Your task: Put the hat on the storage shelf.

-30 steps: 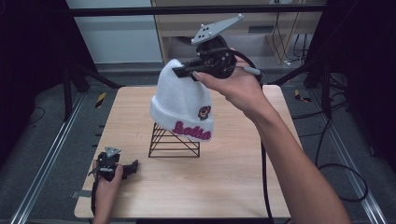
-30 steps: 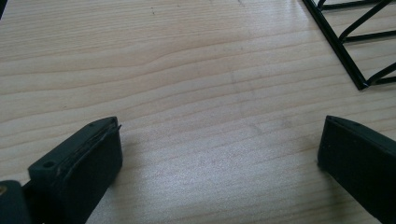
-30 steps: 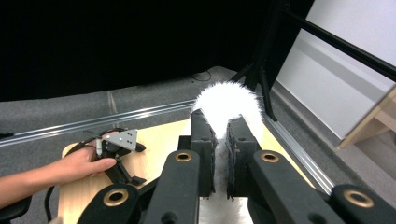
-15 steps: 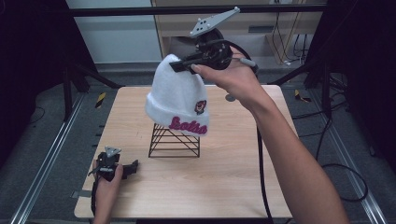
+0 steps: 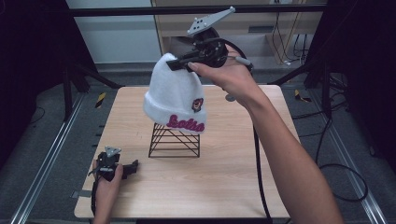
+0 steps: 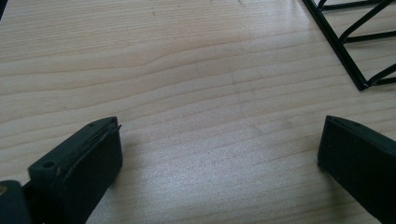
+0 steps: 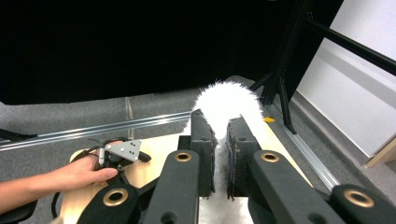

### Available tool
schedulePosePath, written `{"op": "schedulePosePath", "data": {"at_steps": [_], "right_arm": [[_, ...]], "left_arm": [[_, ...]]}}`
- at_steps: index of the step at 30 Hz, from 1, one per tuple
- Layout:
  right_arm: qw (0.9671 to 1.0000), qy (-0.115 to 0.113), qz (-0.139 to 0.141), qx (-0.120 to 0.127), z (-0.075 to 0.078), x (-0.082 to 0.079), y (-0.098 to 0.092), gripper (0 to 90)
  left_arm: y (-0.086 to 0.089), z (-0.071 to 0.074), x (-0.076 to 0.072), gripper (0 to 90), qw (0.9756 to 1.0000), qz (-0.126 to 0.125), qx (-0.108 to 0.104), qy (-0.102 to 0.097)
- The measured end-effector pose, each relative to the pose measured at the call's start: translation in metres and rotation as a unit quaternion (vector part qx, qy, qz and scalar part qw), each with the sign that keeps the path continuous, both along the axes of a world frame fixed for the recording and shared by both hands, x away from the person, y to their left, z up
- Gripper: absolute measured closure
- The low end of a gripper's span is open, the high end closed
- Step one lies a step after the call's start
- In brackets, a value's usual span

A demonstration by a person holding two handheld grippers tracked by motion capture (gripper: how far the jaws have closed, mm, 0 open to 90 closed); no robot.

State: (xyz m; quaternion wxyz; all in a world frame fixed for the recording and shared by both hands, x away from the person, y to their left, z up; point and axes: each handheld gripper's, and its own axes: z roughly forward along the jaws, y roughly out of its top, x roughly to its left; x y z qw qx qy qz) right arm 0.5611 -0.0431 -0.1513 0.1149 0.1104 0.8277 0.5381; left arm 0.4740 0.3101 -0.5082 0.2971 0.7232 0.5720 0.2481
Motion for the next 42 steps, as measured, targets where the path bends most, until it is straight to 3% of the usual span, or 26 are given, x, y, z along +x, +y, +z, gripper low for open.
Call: {"op": "schedulePosePath", "data": {"at_steps": [17, 25, 42], "right_arm": [[0.9999, 0.005, 0.012, 0.001, -0.005, 0.012, 0.008, 84.5], [0.9997, 0.007, 0.018, -0.012, -0.012, 0.015, 0.016, 84.4], [0.9996, 0.016, 0.003, -0.025, -0.025, 0.028, 0.013, 84.1]], "left_arm": [[0.0, 0.0, 0.0, 0.0, 1.0, 0.0, 0.0, 0.001], [0.0, 0.0, 0.0, 0.0, 1.0, 0.0, 0.0, 0.001], [0.0, 0.0, 0.001, 0.0, 1.0, -0.002, 0.0, 0.002]]}}
